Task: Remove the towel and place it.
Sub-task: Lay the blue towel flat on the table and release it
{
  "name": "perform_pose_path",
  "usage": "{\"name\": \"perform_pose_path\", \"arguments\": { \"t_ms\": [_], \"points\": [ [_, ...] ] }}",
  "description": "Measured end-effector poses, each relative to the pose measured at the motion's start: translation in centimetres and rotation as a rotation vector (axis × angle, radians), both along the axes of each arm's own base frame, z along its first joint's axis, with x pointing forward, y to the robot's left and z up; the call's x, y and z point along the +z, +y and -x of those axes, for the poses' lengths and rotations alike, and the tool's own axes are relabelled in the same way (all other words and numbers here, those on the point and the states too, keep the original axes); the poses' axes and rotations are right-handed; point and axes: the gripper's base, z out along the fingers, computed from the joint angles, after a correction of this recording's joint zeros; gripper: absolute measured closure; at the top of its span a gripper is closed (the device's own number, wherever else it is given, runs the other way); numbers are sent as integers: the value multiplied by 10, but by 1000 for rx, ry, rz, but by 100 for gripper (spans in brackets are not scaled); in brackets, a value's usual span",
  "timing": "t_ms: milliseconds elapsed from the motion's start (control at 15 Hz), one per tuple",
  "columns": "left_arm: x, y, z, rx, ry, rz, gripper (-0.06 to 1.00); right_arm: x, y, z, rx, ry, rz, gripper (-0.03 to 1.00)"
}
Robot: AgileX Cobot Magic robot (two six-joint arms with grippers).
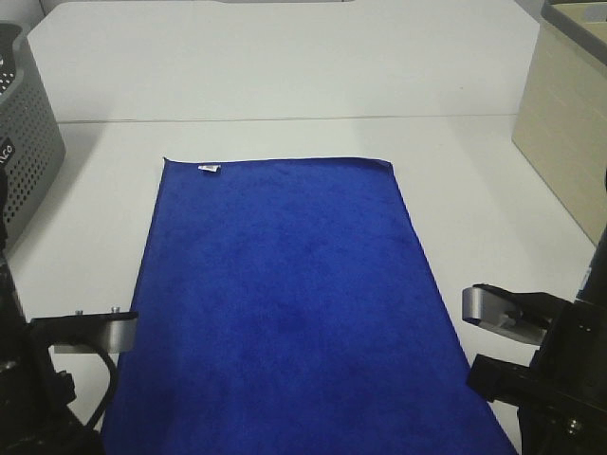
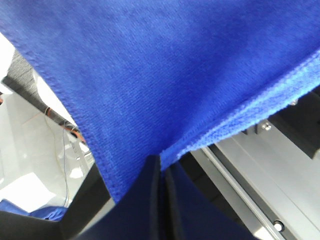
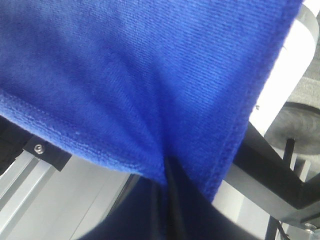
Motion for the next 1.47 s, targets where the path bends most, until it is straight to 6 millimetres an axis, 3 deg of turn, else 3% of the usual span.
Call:
{"name": "perform_pose_path", "arguments": {
  "t_ms": [467, 733, 1133, 1467],
  "points": [
    [-16, -10, -27, -43, 16, -31, 94, -29, 2, -15, 39, 103, 29, 95],
    [-36, -12, -28, -45, 91, -53, 94, -46, 2, -14, 35, 186, 42, 95],
    [-53, -12, -27, -48, 155, -73, 94, -55, 3, -16, 25, 179, 43, 95],
    [-55, -12, -27, -51, 150, -66, 94, -65, 3, -17, 16, 181, 61, 95]
  ]
}}
